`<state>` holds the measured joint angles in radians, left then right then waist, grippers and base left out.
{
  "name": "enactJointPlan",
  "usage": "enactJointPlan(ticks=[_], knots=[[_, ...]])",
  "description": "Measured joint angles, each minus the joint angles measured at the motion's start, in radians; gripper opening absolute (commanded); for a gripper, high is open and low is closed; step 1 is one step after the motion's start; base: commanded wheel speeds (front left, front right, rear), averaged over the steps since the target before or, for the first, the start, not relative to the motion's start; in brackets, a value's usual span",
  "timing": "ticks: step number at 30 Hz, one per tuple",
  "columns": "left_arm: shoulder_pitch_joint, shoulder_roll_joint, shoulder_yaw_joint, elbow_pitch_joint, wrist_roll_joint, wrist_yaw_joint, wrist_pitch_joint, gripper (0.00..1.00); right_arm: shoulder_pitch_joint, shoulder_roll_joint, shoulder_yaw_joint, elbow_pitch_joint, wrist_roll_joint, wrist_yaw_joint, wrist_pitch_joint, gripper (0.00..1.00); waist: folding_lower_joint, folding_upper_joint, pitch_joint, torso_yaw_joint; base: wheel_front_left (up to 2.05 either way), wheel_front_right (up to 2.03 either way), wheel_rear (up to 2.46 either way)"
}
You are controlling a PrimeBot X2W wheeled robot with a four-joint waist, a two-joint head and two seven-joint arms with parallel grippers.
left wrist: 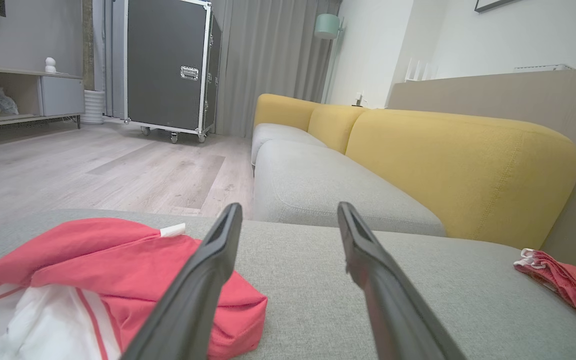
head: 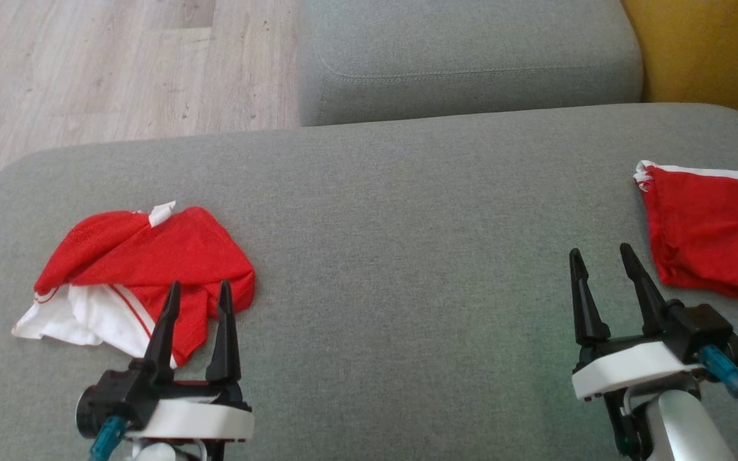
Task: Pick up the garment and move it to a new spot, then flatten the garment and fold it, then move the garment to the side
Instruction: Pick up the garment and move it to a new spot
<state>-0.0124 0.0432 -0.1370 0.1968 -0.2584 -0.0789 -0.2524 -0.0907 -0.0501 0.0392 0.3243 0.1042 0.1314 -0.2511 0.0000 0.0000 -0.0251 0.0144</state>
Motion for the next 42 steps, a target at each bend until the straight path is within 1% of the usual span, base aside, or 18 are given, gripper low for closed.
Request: enactJointPlan(ticks=[6, 14, 15, 16, 17, 24, 25, 33, 37, 42], knots=[[0.0, 0.0, -0.001, 0.009, 0.0, 0.006, 0.0, 1.0, 0.0, 0.0, 0.017, -0.002, 0.006, 0.0, 0.0, 1.0, 0.0, 0.0, -0.007, 0.024, 0.0, 0.0, 0.0], [0.001, 0.0, 0.011, 0.018, 0.01, 0.017, 0.0, 1.0, 0.02, 0.001, 0.071, -0.002, 0.024, 0.0, 0.0, 1.0, 0.0, 0.0, -0.026, 0.105, 0.0, 0.0, 0.0], [0.001, 0.0, 0.011, 0.018, 0.01, 0.017, 0.0, 1.0, 0.02, 0.001, 0.071, -0.002, 0.024, 0.0, 0.0, 1.0, 0.0, 0.0, -0.026, 0.105, 0.0, 0.0, 0.0], [0.002, 0.0, 0.017, 0.017, 0.013, 0.017, 0.0, 1.0, 0.026, 0.001, 0.093, 0.004, 0.03, 0.0, 0.0, 1.0, 0.0, 0.0, -0.032, 0.13, 0.0, 0.0, 0.0], [0.002, 0.0, 0.017, 0.017, 0.013, 0.017, 0.0, 1.0, 0.026, 0.001, 0.093, 0.004, 0.03, 0.0, 0.0, 1.0, 0.0, 0.0, -0.032, 0.13, 0.0, 0.0, 0.0], [0.031, 0.002, 0.043, 0.017, 0.033, 0.016, 0.0, 1.0, 0.044, 0.001, 0.143, 0.026, 0.055, 0.0, 0.0, 1.0, -0.0001, 0.0, -0.057, 0.226, 0.0, 0.0, 0.0], [0.039, 0.002, 0.046, 0.018, 0.037, 0.014, 0.0, 1.0, 0.044, 0.002, 0.153, 0.027, 0.064, 0.0, 0.0, 1.0, -0.0001, 0.0, -0.064, 0.253, 0.0, 0.0, 0.0], [0.049, 0.003, 0.073, 0.021, 0.058, -0.002, 0.0, 1.0, 0.046, 0.002, 0.183, 0.029, 0.09, 0.0, 0.0, 1.0, -0.0001, 0.0, -0.088, 0.349, 0.0, 0.0, 0.0], [0.066, 0.004, 0.08, 0.021, 0.058, -0.003, 0.0, 1.0, 0.053, 0.002, 0.188, 0.029, 0.091, 0.0, 0.0, 1.0, -0.0001, 0.0, -0.088, 0.374, 0.0, 0.0, 0.0], [0.066, 0.004, 0.086, 0.023, 0.072, -0.011, 0.0, 1.0, 0.059, 0.002, 0.187, 0.029, 0.094, 0.0, 0.0, 1.0, -0.0001, 0.0, -0.083, 0.381, 0.0, 0.0, 0.0]])
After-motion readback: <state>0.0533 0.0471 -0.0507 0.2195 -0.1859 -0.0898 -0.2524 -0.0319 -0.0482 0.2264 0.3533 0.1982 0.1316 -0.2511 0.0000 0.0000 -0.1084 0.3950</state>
